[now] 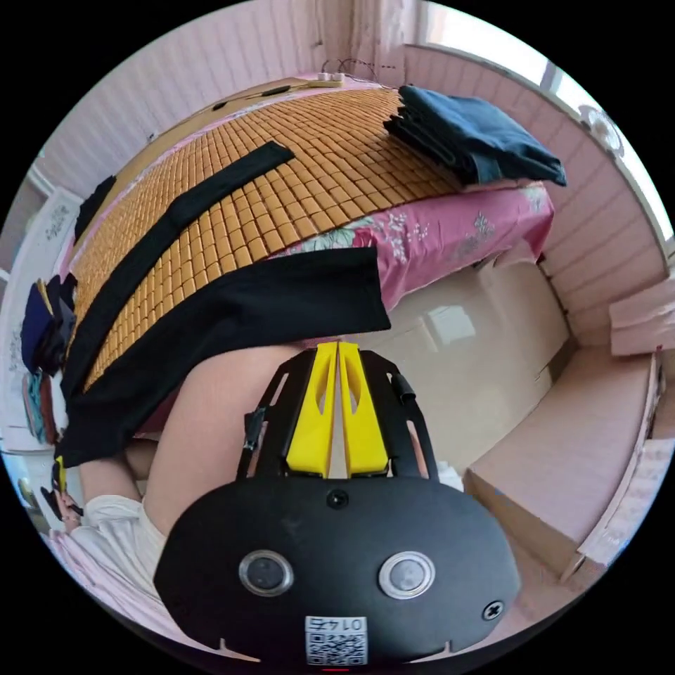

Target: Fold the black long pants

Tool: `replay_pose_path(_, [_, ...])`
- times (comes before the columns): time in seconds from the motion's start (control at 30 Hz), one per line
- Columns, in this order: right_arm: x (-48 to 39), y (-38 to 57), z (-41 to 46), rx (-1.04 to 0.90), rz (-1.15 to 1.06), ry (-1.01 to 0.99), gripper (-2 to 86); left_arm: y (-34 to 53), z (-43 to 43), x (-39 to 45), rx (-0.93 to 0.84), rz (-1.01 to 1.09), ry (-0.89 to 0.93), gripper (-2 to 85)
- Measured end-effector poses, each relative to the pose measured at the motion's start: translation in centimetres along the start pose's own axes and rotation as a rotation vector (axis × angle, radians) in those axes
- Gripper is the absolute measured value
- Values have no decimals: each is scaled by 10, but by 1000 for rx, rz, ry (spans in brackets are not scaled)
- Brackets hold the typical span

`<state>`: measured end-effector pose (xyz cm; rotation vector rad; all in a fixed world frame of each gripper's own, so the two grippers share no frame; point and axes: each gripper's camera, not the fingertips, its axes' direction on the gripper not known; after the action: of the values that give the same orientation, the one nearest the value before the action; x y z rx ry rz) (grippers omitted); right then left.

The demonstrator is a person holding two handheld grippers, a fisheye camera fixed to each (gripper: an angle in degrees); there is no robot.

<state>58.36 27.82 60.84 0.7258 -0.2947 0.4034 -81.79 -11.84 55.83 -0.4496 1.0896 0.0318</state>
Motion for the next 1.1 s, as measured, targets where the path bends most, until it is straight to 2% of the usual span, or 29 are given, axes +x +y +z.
replay_pose_path(0.17, [26, -8, 7, -15, 63, -233, 107, 7, -6, -2, 22, 8, 24, 34])
replay_pose_path(0.4, [60, -30, 20, -76, 201, -461, 139, 13, -14, -4, 24, 27, 31, 31])
replay_pose_path(0.6, [72, -39, 9, -87, 164, -391, 32, 16, -18, -9, 23, 14, 42, 30])
replay_pose_path(0.7, [82, -41, -2, -65, 150, -395, 9, 17, -19, -12, 24, 2, 56, 28])
replay_pose_path(0.93, [116, -46, -41, 83, 197, -402, 3, 19, -25, -7, 35, 31, 41, 25])
replay_pose_path(1.0, [127, -50, -42, 66, 205, -427, 11, 21, -25, -4, 47, 46, 42, 25])
replay_pose_path(1.07, [131, -51, -31, -12, 234, -357, 28, 21, -25, -2, 54, 46, 44, 25])
replay_pose_path(1.1, [132, -51, -20, -78, 241, -320, 70, 22, -24, -2, 57, 41, 50, 25])
